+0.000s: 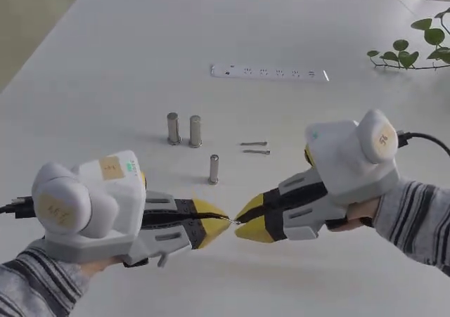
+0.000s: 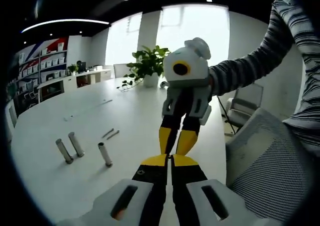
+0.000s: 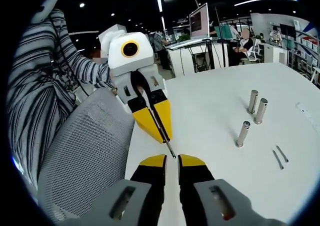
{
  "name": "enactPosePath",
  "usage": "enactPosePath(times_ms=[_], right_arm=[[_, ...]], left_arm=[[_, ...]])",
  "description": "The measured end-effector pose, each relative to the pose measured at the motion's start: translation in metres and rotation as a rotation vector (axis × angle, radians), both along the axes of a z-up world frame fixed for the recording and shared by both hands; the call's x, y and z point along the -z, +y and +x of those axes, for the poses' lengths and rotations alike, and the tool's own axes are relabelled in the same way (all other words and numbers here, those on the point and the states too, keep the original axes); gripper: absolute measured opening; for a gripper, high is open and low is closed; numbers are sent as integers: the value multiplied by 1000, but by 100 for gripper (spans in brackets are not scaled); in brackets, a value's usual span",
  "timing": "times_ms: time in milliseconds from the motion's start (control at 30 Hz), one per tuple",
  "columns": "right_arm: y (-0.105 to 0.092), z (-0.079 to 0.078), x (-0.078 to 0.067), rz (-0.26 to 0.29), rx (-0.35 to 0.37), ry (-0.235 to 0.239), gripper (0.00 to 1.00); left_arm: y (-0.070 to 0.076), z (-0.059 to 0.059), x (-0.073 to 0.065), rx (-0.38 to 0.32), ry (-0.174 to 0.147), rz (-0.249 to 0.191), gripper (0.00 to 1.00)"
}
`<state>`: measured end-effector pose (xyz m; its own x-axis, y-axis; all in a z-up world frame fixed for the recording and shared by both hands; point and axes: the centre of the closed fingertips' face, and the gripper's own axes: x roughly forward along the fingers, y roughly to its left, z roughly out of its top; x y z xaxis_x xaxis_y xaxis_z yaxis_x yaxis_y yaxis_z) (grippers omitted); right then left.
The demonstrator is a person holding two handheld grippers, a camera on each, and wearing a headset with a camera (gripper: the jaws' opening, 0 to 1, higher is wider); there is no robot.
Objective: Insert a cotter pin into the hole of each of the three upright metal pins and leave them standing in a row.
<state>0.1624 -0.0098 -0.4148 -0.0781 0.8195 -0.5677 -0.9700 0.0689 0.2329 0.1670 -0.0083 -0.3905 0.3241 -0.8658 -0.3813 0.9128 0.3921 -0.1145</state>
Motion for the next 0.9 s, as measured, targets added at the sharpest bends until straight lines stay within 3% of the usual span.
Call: enactPosePath(times_ms=[233, 400, 767, 900], right_arm=[[3, -4, -3, 7, -19, 0, 0], [1, -2, -4, -2, -27, -26, 0], [-1, 0, -6, -60, -101, -141, 0], [-1, 2, -4, -80, -122, -185, 0]], left_arm=[[-3, -4, -2, 16, 9, -17, 0], [-2, -4, 2, 13, 16, -5, 0], [-2, -2, 6, 8, 20, 0, 0], [-1, 1, 8, 3, -15, 18, 0]])
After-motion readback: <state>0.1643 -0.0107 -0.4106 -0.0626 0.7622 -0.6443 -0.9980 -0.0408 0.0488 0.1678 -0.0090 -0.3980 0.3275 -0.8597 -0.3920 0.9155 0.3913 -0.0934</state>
